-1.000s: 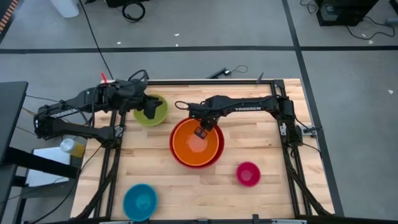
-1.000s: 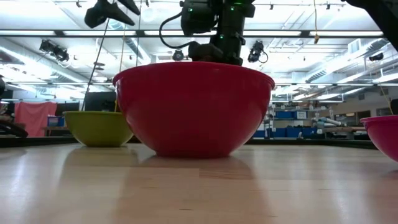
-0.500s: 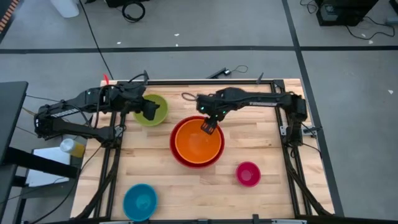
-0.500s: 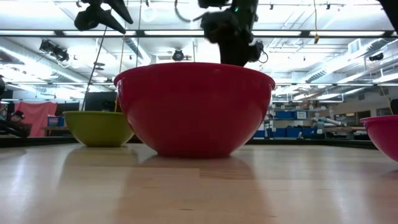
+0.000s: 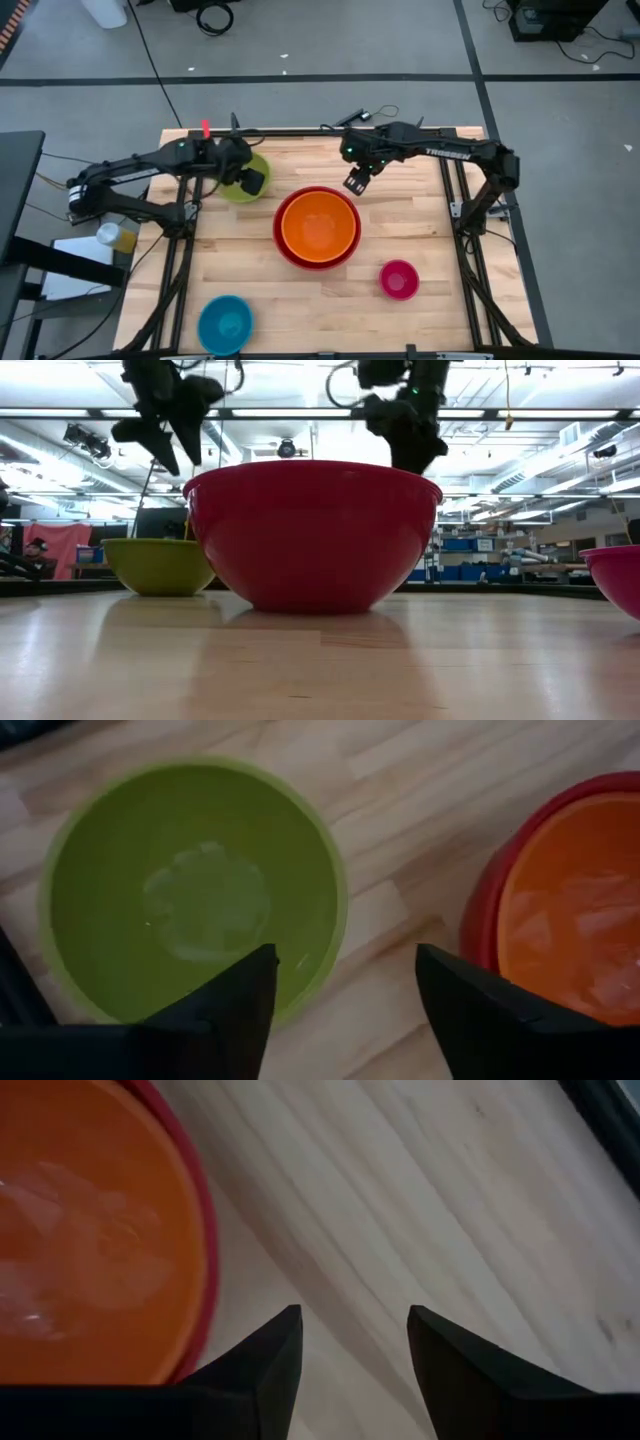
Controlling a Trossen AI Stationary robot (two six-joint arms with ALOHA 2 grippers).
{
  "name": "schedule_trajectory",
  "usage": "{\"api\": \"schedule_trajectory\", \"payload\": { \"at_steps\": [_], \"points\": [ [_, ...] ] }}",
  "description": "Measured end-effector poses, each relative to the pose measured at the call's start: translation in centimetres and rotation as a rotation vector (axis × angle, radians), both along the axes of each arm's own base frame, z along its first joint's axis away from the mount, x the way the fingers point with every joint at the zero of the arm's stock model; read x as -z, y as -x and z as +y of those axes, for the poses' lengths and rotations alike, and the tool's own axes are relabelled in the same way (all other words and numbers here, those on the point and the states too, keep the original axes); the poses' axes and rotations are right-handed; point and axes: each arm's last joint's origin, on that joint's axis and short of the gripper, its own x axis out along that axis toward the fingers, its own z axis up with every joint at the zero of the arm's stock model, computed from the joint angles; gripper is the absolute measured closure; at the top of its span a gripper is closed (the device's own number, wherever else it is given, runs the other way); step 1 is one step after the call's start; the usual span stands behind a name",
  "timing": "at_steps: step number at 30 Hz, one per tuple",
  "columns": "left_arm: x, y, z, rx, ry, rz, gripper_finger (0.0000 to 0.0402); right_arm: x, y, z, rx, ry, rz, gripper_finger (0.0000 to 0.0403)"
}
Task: Nest bowls inside each other
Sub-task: Stack the green bowl on top of the orange bowl
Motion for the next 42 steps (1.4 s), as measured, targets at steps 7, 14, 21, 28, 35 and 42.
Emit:
{"api": "schedule_trajectory", "payload": {
  "at_steps": [7,14,21,28,35,42],
  "points": [
    [1.0,0.0,2.4,-0.050,0.015,0.078,0.0142,2.9,2.7,0.5,0.081,-0.096,-0.023,0.0215],
    [1.4,2.4,6.5,-0.170,0.026,0.125,0.0142,4.3,4.0,1.5,0.128,-0.153,-0.083,0.0215],
    [4.1,3.8,10.7,-0.201,0.077,0.292,0.0143,3.4,4.0,1.5,0.144,-0.142,-0.164,0.0217],
    [6.4,3.9,13.5,-0.260,0.115,0.364,0.0143,2.3,4.7,1.7,0.188,-0.101,-0.202,0.0218],
    [9.5,3.7,15.9,-0.267,0.186,0.432,0.0143,2.1,4.7,1.1,0.174,-0.071,-0.226,0.0218],
    [11.8,3.6,17.0,-0.259,0.252,0.485,0.0144,2.2,5.0,-0.2,0.184,-0.080,-0.231,0.0218]
  ]
}}
